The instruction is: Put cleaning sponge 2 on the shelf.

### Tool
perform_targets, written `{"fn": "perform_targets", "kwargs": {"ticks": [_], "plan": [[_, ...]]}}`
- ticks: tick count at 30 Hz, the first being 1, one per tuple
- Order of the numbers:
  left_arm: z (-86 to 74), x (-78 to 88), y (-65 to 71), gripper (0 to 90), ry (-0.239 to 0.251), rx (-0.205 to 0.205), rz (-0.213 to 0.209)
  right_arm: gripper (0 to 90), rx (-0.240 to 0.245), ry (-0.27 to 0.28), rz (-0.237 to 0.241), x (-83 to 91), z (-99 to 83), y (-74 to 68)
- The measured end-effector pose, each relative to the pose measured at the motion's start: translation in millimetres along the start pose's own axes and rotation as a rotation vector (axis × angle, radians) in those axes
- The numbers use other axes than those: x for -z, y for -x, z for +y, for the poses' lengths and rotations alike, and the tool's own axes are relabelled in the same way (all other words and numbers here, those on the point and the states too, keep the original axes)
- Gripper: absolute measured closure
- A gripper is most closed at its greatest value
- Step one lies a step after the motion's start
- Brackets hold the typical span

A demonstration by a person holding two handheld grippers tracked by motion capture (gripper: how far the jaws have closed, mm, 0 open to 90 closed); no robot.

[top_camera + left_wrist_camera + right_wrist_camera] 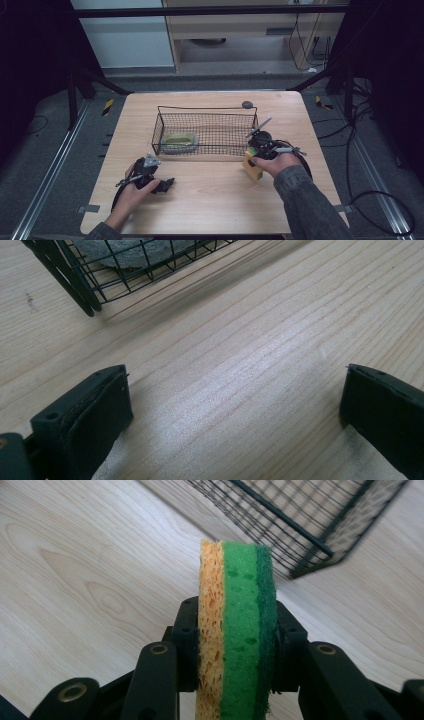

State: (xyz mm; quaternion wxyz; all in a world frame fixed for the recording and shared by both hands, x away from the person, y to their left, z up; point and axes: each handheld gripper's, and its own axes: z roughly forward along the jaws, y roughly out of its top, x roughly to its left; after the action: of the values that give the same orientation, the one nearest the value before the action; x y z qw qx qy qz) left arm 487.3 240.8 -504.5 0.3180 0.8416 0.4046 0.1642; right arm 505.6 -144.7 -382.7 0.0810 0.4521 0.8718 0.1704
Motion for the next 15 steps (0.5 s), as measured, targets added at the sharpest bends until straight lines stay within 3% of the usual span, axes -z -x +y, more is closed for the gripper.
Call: {"fn": "perform_targets", "kwargs": {"ticks": [7,9,15], "plan": [[-0.5,-0.1,-0.5,0.0,0.004,-0.003,-0.003,63.9,-0.011,0.029,-0.029,15.5,-12.5,19.7],[-1.4,-0.1,-0.5,0.0,0.012,-0.002,-0.005,63.9,-0.015,0.035,-0.061,22.0,-15.5,31.4],[-3.3,-1.0,-2.2,0.0,0.038,-0.006,-0.008,64.0,-0.033,0.065,-0.096,29.5,-11.3,53.5]]}}
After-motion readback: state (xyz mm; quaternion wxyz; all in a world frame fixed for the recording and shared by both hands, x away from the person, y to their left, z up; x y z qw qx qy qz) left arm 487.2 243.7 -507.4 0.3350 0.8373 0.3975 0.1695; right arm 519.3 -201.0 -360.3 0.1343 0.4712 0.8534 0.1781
